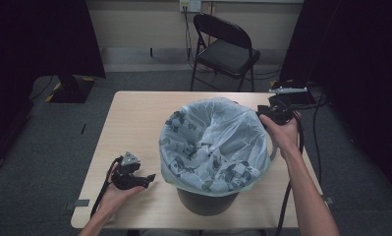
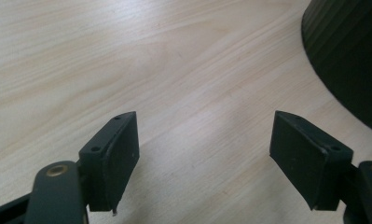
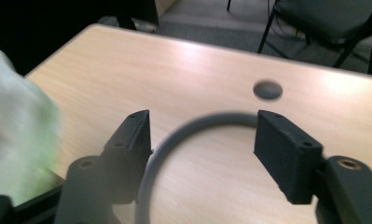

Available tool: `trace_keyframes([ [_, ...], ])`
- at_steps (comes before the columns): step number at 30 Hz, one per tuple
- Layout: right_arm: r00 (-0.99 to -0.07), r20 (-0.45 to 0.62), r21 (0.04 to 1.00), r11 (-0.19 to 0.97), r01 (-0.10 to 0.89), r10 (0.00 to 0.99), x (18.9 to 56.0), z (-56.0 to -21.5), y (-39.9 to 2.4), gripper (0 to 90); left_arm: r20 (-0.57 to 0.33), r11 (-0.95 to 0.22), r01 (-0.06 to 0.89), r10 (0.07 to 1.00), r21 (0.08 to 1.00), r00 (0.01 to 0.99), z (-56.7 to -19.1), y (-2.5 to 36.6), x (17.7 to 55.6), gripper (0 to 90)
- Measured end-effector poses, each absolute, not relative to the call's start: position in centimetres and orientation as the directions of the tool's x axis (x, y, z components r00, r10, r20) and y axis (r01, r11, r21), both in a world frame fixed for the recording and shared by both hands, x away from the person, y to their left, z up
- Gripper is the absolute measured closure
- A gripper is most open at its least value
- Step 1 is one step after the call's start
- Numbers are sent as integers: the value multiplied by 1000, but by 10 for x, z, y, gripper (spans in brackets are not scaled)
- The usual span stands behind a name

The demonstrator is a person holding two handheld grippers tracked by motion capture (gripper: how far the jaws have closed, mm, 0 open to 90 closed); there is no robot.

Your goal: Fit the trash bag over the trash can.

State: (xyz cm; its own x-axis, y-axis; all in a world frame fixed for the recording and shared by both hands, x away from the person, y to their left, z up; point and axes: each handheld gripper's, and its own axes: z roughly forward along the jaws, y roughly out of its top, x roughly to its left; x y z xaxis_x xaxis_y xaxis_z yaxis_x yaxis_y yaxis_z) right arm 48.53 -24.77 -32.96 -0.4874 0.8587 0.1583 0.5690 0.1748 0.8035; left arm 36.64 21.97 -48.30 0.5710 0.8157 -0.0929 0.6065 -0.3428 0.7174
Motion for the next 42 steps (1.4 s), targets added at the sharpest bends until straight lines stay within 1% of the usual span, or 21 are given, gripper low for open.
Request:
trace_keyframes([
  [3, -466, 167, 788, 167, 593, 869, 486, -351, -257, 331, -103, -349, 634, 820, 690, 564, -491, 221, 369, 231],
  [4, -454, 165, 779, 166, 604, 875, 486, -358, -260, 323, -103, -348, 628, 817, 696, 567, -492, 221, 370, 215],
  [5, -441, 166, 774, 160, 612, 882, 486, -365, -262, 303, -95, -349, 623, 819, 700, 565, -493, 220, 371, 201],
  [8, -425, 158, 757, 167, 632, 891, 485, -384, -270, 280, -33, -392, 591, 814, 705, 579, -496, 216, 371, 187],
  [10, -412, 161, 748, 161, 644, 897, 483, -394, -275, 292, -8, -407, 580, 813, 706, 582, -497, 213, 370, 160],
  [12, -402, 160, 744, 157, 650, 902, 481, -403, -280, 297, -8, -400, 580, 818, 710, 575, -498, 212, 369, 145],
  [14, -392, 157, 736, 157, 658, 906, 478, -411, -286, 341, -1, -396, 567, 819, 722, 574, -499, 212, 368, 141],
  [16, -381, 149, 731, 157, 664, 912, 475, -419, -291, 347, -7, -386, 568, 823, 727, 568, -500, 213, 367, 141],
  [19, -359, 119, 715, 171, 678, 926, 471, -433, -297, 380, -1, -391, 561, 820, 730, 573, -501, 213, 367, 141],
  [24, -307, 112, 678, 154, 719, 945, 467, -457, -310, 382, -5, -385, 559, 820, 734, 572, -501, 213, 367, 141],
  [25, -291, 89, 675, 158, 721, 953, 467, -460, -312, 382, -5, -385, 559, 820, 734, 572, -501, 213, 367, 141],
  [30, -234, 76, 676, 123, 726, 969, 467, -464, -324, 384, -6, -385, 559, 820, 734, 573, -501, 213, 367, 140],
  [33, -215, 54, 664, 126, 737, 975, 466, -467, -327, 388, -7, -385, 559, 819, 734, 573, -501, 213, 367, 140],
  [39, -206, 48, 645, 127, 754, 977, 468, -474, -325, 460, -7, -385, 560, 820, 734, 573, -501, 213, 367, 140],
  [42, -198, 37, 622, 133, 771, 979, 469, -477, -323, 473, -3, -390, 560, 818, 731, 575, -501, 213, 367, 140],
])
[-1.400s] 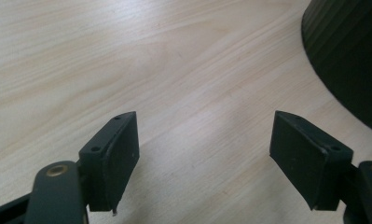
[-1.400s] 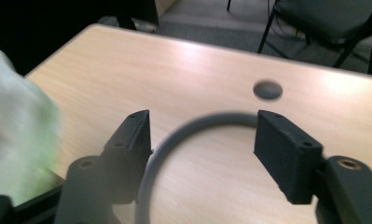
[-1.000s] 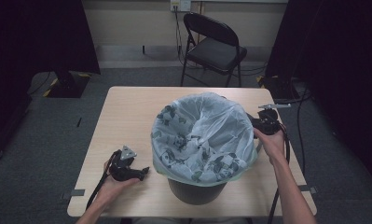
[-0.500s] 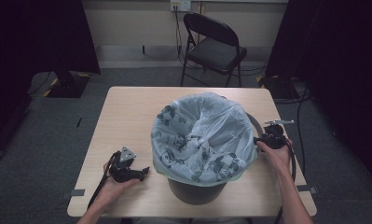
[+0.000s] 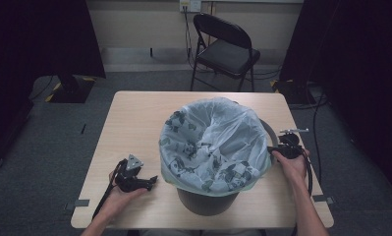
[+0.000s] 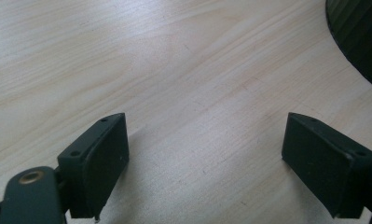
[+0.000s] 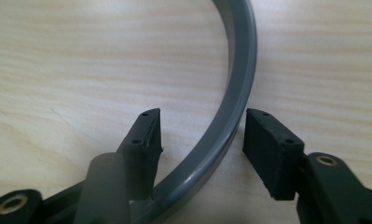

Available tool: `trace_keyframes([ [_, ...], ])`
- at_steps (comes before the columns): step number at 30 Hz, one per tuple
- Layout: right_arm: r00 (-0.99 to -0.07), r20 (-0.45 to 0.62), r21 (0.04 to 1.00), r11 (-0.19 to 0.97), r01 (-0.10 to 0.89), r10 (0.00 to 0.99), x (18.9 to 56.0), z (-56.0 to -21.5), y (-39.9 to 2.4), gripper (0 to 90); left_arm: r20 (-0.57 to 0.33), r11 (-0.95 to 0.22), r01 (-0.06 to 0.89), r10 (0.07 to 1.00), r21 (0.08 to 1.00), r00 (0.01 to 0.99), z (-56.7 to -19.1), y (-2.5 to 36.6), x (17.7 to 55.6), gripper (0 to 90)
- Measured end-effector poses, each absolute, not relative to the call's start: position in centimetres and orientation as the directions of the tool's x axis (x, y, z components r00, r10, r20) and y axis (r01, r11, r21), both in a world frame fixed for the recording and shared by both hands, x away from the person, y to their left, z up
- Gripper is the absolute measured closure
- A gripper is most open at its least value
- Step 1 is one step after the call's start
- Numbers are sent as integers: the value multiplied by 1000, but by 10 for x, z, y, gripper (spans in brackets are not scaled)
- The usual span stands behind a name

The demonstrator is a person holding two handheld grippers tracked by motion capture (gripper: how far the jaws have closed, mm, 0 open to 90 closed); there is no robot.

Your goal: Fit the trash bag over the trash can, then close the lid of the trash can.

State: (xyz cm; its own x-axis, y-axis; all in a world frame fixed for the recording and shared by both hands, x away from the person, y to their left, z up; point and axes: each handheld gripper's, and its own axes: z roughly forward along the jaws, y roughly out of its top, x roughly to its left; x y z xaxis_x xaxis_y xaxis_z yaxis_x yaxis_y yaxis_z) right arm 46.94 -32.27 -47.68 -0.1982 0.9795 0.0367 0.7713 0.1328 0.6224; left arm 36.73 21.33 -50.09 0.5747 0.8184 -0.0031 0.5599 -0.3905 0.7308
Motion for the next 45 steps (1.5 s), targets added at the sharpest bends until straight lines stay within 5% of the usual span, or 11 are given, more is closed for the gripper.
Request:
trace_keyframes([
  [6, -176, -8, 599, 146, 787, 984, 476, -479, -317, 498, -8, -385, 560, 819, 733, 574, -501, 213, 367, 140],
  [17, -87, -44, 578, 97, 810, 995, 492, -475, -302, 733, -8, -383, 558, 820, 736, 573, -502, 213, 367, 137],
  [28, -14, 11, 584, 5, 812, 1000, 500, -475, -310, 791, -8, -383, 558, 820, 736, 573, -501, 213, 367, 137],
  [45, -21, 98, 644, -47, 763, 995, 508, -449, -311, 796, -8, -382, 559, 820, 736, 572, -502, 213, 367, 135],
])
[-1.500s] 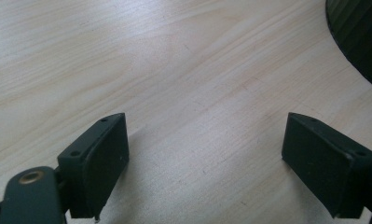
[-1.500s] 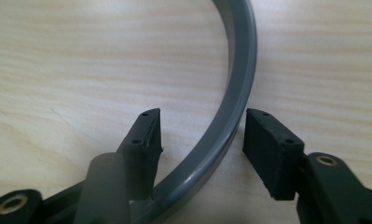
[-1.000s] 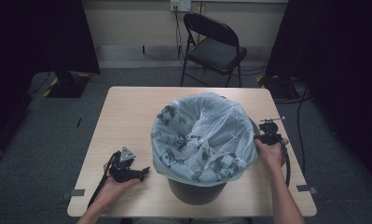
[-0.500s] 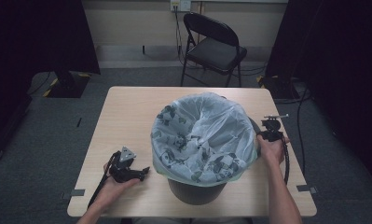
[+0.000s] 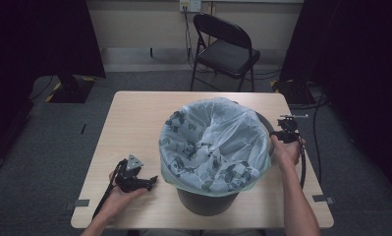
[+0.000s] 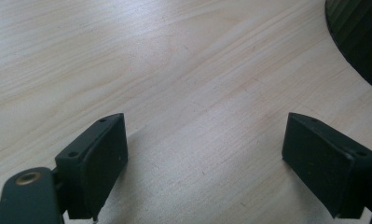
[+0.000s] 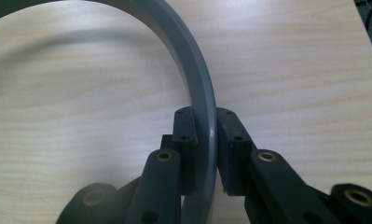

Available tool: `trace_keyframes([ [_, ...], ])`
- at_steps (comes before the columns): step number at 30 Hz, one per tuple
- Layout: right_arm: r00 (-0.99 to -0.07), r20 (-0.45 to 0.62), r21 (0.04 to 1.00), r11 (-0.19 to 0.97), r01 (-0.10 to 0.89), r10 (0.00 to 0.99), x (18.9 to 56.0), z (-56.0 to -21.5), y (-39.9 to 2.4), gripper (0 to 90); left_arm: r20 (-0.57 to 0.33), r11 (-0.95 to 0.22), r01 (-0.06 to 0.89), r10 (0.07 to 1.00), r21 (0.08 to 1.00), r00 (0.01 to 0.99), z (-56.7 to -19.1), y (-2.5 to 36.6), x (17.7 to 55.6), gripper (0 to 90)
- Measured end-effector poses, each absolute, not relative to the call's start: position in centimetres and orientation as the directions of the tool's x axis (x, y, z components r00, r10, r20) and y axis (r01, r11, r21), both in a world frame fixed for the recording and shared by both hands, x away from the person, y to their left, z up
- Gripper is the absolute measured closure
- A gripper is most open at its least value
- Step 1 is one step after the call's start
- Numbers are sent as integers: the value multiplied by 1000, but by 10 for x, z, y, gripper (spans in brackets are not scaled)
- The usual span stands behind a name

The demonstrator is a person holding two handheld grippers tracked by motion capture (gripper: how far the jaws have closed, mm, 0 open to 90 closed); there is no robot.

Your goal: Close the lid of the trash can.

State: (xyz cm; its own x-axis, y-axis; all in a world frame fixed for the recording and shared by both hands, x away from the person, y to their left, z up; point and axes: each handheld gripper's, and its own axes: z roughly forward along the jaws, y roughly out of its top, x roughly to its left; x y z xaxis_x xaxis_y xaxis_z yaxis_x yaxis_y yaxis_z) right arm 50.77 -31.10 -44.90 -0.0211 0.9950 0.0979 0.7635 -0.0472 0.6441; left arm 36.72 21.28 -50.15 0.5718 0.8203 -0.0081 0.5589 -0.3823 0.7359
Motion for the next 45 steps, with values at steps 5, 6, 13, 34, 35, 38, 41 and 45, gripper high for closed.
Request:
trace_keyframes([
  [5, -22, 104, 712, -59, 700, 994, 507, -428, -301, 795, -7, -384, 558, 820, 736, 573, -501, 213, 367, 135],
  [6, -24, 104, 725, -59, 686, 994, 506, -423, -299, 796, -7, -383, 558, 820, 736, 572, -501, 213, 367, 135],
  [13, -51, 94, 774, -41, 632, 994, 506, -397, -286, 797, -7, -383, 558, 820, 736, 572, -501, 213, 367, 135],
  [34, -47, 121, 848, -79, 523, 992, 514, -344, -275, 797, -4, -391, 555, 815, 734, 579, -501, 213, 368, 130],
  [35, -47, 129, 850, -86, 519, 991, 514, -343, -275, 798, -3, -391, 555, 815, 734, 579, -501, 213, 369, 130],
  [38, -45, 132, 858, -91, 505, 990, 516, -337, -275, 798, -4, -391, 555, 815, 734, 579, -501, 213, 369, 129],
  [41, -43, 139, 862, -100, 497, 989, 517, -331, -274, 797, -3, -392, 554, 814, 734, 580, -501, 213, 369, 129],
  [45, -48, 153, 869, -111, 481, 987, 520, -322, -272, 798, -3, -392, 554, 814, 734, 580, -501, 213, 369, 129],
])
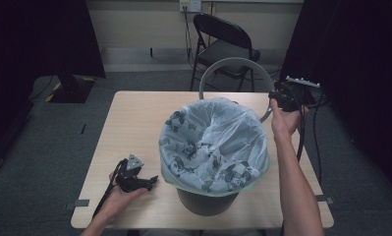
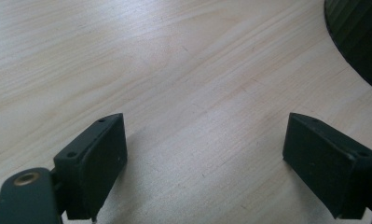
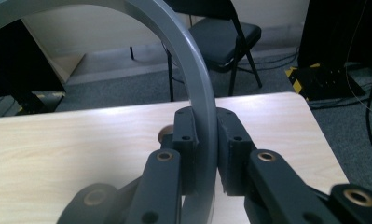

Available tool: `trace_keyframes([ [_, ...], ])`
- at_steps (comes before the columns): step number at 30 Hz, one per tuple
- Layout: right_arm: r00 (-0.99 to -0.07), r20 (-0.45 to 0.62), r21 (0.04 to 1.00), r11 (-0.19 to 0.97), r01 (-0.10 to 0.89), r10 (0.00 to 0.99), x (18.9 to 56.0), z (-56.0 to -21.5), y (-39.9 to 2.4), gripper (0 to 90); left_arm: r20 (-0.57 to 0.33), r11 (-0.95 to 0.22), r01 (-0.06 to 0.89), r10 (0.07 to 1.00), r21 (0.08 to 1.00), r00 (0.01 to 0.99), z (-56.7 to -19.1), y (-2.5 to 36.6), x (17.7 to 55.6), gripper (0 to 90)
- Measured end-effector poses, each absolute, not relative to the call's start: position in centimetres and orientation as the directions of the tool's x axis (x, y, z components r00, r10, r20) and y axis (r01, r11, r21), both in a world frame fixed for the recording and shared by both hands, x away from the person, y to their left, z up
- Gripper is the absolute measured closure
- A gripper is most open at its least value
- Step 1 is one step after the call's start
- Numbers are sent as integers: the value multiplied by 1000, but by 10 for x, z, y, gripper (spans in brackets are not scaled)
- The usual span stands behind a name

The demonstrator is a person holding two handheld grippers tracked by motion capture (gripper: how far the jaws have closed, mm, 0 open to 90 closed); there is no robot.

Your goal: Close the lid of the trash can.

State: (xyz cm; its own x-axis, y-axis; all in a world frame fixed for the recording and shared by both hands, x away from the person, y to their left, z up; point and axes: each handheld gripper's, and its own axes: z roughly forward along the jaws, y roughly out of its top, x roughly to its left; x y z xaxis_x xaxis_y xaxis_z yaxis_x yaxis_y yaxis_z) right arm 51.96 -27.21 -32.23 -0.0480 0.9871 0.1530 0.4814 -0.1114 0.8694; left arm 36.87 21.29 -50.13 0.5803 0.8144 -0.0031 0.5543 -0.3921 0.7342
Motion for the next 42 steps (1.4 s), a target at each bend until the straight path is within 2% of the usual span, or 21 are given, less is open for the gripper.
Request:
trace_keyframes([
  [9, -72, 193, 875, -138, 465, 979, 531, -301, -267, 798, -11, -388, 558, 815, 734, 580, -501, 213, 369, 128],
  [16, -57, 223, 881, -177, 438, 973, 543, -281, -263, 797, -10, -389, 556, 814, 734, 581, -501, 213, 369, 128],
  [29, -44, 299, 866, -252, 432, 953, 565, -269, -257, 796, -11, -388, 557, 813, 735, 581, -502, 213, 369, 128],
  [39, -117, 411, 847, -331, 417, 904, 564, -259, -263, 796, -10, -389, 556, 813, 734, 582, -501, 213, 369, 128],
  [42, -189, 455, 837, -345, 424, 870, 561, -255, -264, 796, -8, -389, 555, 814, 735, 581, -501, 213, 369, 128],
])
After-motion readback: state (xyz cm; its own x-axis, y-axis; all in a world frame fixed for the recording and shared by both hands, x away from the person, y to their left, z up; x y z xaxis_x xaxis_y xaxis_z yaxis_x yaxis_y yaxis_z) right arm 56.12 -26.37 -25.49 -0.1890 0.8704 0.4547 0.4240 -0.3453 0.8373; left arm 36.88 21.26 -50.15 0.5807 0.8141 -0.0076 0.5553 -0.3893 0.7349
